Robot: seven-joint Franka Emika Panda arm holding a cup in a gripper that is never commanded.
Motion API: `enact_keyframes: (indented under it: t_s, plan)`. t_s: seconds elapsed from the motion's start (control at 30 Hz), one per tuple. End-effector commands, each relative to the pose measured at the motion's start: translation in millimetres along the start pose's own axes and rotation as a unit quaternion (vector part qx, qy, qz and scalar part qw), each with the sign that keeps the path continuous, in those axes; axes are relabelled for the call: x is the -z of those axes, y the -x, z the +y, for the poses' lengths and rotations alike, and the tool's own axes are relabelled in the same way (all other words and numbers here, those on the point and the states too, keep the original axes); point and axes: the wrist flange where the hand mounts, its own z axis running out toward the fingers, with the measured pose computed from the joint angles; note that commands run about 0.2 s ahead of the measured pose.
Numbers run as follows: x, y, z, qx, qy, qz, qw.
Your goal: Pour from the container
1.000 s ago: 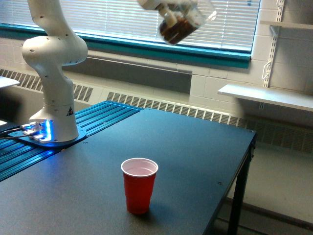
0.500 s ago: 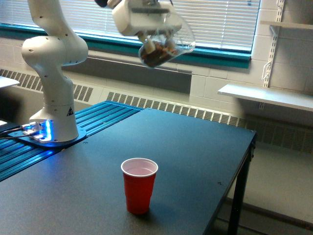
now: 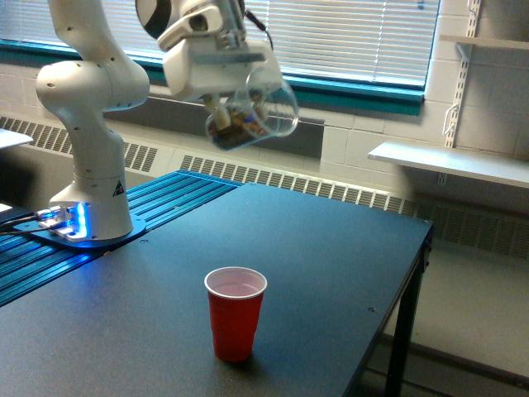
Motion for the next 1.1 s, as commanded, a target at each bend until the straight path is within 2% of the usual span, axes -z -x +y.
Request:
enact_keyframes:
  t_s: [0.03, 0.4, 1.1]
  plan:
    - [-12.0, 2, 19, -0.013, 0.027, 0.006, 0.9995]
    - [-33.2, 12, 35, -0.022, 0.062, -0.007, 0.9978]
    - [-66.2, 28, 37, -0.014, 0.127, -0.018, 0.9916]
